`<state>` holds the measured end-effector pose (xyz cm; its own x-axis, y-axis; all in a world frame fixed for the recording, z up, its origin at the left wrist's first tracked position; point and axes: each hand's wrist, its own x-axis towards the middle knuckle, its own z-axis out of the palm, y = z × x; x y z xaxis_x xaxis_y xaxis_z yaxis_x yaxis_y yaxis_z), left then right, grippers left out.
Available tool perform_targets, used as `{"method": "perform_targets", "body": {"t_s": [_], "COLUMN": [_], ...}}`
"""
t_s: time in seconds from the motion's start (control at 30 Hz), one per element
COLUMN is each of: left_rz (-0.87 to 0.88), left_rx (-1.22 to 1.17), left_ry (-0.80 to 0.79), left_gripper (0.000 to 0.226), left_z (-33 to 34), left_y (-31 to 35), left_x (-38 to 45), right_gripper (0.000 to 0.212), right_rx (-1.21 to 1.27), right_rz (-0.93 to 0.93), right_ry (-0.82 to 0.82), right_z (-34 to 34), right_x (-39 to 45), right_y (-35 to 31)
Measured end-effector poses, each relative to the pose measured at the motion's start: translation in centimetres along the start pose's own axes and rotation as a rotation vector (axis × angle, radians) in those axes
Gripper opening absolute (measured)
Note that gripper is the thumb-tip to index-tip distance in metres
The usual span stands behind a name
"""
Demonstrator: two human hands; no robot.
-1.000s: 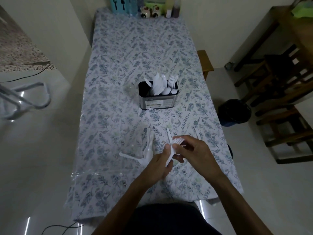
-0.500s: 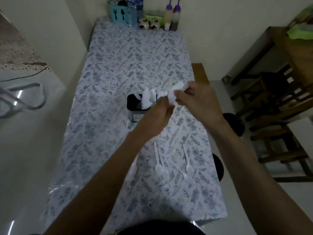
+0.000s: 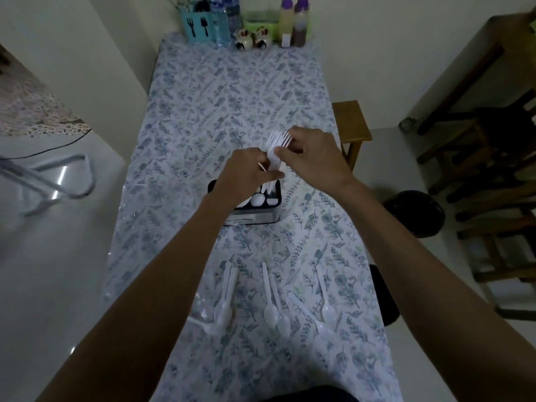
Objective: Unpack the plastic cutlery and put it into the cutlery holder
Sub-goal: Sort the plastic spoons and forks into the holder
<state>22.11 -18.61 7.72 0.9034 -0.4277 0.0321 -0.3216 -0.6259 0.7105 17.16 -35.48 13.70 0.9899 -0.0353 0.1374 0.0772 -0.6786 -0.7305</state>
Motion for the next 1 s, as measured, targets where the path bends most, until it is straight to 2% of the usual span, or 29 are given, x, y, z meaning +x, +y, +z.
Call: {"method": "perform_targets", "body": {"t_s": [0.2,0.37,0.5,0.63,0.7,0.87,1.0], "left_rz": [-0.070,-0.088,-0.032,-0.050,-0.041,0.017,0.064], "left_rx": [-0.070,-0.071,-0.040,-0.036,0.062,0.177,0.162], "left_ry": [0.015,0.046,0.065,0.029,0.020,0.188,0.165], "left_gripper": [0.026,0.034,0.036,0.034,0.046,0.049,0.041], "left_z": [1.5,1.9,1.5,2.2,2.9,3.2,2.8], "left_y": [-1.2,-1.6,-1.4,-1.5,-1.8,-3.3,-3.8], "left_x": [0.0,-0.1,0.3,0.7,0.5,-1.0,-1.3], "right_gripper": [0.026,0.023,0.026,0.024,0.025,0.036,0.026], "right_rx": [0.010,0.002,0.026,0.026,0.000,0.013,-0.033], "right_rz": [0.004,-0.031,-0.032,-0.023,-0.016,0.013,0.011], "right_ry": [-0.034,-0.047,-0.025,-0.028,-0.045,-0.108,-0.115], "right_z": [1.8,2.2,1.7,1.8,2.3,3.6,4.7], "right_x": [0.6,1.1,1.3,1.2,0.7,-0.4,-0.9], "right_y": [1.5,1.9,1.9,2.2,2.6,3.5,3.8]}}
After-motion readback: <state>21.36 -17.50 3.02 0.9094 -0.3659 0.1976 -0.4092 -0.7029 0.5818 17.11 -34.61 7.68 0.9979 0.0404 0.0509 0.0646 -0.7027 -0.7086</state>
